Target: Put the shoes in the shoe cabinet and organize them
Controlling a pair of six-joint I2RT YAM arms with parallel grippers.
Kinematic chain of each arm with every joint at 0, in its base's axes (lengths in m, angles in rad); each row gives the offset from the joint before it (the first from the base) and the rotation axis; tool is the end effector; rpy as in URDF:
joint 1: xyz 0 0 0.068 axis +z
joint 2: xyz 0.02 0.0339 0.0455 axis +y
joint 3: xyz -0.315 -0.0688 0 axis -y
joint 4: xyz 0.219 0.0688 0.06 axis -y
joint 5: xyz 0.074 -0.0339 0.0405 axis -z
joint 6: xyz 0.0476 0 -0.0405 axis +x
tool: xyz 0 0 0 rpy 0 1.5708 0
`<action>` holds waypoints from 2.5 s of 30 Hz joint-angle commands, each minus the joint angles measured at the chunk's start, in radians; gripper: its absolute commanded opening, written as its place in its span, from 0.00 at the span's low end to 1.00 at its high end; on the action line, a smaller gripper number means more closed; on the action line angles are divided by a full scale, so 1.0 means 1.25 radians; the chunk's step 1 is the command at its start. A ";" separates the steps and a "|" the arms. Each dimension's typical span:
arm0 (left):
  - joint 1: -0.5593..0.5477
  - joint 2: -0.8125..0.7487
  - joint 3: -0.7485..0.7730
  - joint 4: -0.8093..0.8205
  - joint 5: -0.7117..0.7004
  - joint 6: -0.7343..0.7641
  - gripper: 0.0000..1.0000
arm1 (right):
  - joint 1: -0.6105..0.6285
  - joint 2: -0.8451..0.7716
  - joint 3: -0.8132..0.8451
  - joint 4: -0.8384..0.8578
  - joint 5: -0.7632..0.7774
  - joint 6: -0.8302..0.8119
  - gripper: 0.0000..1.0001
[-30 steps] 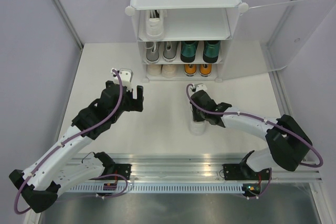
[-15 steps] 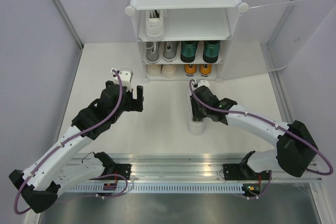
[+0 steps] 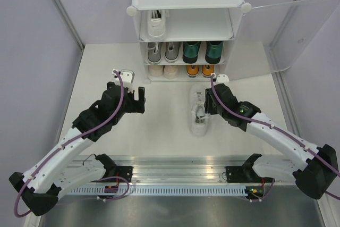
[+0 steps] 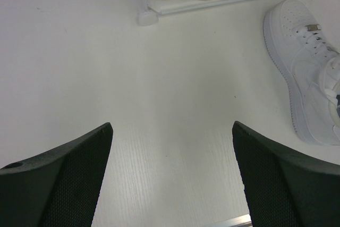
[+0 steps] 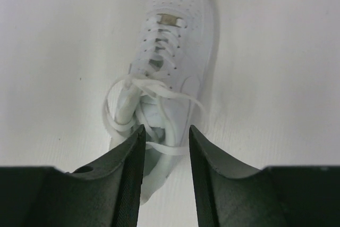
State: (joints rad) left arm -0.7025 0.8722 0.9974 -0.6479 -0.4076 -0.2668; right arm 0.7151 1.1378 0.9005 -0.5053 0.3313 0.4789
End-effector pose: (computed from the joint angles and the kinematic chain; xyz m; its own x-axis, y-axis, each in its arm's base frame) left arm 0.1108 -0.0691 0.3828 -0.4548 0.0679 -0.8880 0.2189 0.9750 -0.0375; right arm 0.1630 0.1211 0.3258 -0.6555 0.0079 -0.7552 -0.1544 0.9774 0.1443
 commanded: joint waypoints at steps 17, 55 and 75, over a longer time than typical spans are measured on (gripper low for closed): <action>0.001 0.005 0.002 0.025 0.021 0.021 0.95 | -0.131 -0.023 -0.201 0.167 -0.069 0.088 0.39; 0.001 -0.002 0.003 0.026 0.014 0.022 0.95 | -0.015 0.022 -0.059 0.122 -0.163 0.010 0.01; 0.000 -0.013 0.003 0.025 0.022 0.021 0.95 | -0.006 0.216 -0.055 0.137 -0.091 -0.001 0.36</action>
State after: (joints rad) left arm -0.7025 0.8711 0.9970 -0.6479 -0.3897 -0.2668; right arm 0.7162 1.4113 0.8059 -0.3264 0.1787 0.4938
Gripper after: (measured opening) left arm 0.953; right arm 0.324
